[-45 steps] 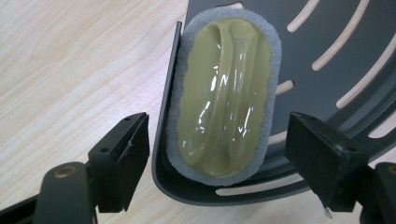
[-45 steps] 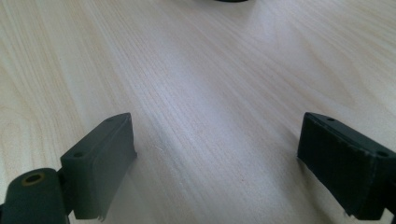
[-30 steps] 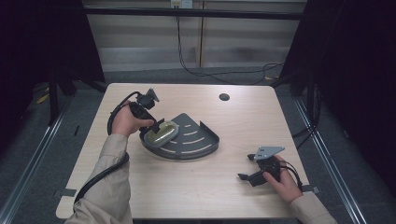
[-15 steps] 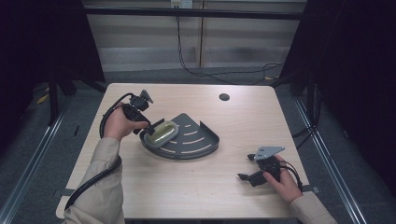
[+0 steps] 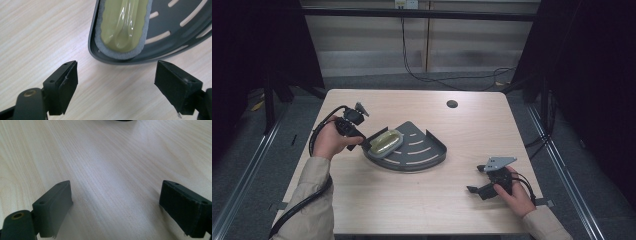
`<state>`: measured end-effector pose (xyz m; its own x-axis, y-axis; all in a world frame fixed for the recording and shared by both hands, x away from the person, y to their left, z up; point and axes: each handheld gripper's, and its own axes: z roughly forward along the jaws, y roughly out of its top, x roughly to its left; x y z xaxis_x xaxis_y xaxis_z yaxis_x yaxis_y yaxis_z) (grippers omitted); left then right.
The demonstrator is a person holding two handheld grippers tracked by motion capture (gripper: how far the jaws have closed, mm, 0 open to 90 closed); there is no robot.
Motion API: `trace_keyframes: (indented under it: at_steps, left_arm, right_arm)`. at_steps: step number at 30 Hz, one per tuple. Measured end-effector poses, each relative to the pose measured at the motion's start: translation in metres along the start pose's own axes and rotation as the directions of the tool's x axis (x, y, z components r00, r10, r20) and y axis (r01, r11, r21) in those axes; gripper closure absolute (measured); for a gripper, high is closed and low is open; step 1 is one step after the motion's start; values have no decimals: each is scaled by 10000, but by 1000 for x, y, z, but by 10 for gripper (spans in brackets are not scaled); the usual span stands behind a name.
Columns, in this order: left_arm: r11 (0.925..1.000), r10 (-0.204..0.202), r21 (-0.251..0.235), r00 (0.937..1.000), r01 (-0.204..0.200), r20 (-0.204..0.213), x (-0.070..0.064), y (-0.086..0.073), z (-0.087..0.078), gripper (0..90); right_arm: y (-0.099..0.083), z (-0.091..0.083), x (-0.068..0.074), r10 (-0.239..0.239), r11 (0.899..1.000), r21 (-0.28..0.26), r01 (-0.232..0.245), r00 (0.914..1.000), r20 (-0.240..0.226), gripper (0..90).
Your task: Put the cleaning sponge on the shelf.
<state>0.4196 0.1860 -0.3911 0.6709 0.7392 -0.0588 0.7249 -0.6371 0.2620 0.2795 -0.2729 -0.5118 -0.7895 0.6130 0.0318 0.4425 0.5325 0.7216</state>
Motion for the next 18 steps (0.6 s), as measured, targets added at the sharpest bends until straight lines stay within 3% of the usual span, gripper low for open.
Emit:
trace_keyframes:
  at_steps: [18]
  left_arm:
    - [9997, -138, 184, 9998, 135, 171, 4, -38, 3, 181]
  right_arm:
    - [0, 0, 0, 15, 10000, 34, -15, 10000, -3, 105]
